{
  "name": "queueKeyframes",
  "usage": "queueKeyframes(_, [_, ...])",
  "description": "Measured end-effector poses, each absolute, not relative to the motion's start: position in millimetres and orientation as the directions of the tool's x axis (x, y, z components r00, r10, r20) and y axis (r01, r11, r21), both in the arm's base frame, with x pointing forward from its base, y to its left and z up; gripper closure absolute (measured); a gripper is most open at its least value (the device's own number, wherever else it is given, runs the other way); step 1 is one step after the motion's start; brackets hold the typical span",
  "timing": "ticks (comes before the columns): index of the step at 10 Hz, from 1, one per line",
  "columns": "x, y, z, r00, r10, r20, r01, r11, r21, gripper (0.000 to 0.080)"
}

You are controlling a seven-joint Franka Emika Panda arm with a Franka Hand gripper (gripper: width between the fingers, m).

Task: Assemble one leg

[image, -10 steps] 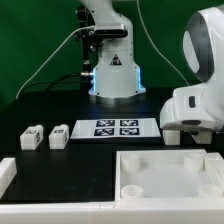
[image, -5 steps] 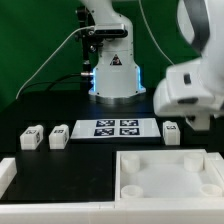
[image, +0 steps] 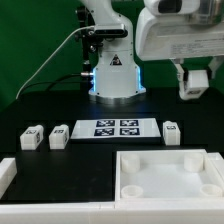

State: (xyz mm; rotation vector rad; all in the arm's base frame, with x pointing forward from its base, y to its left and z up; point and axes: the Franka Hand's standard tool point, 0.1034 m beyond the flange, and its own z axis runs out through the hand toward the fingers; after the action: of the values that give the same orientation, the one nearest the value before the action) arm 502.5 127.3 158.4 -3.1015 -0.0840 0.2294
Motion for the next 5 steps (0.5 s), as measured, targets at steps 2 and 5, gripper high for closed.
queueKeyframes(2, [503.2,128.5,156.6,0.999,0.052,0.013,0.052,-0.997,-0.049,0.0507])
queueKeyframes(5, [534.8,122.7,156.6,0.954,0.075,0.291,0.096,-0.994,-0.06,0.0506])
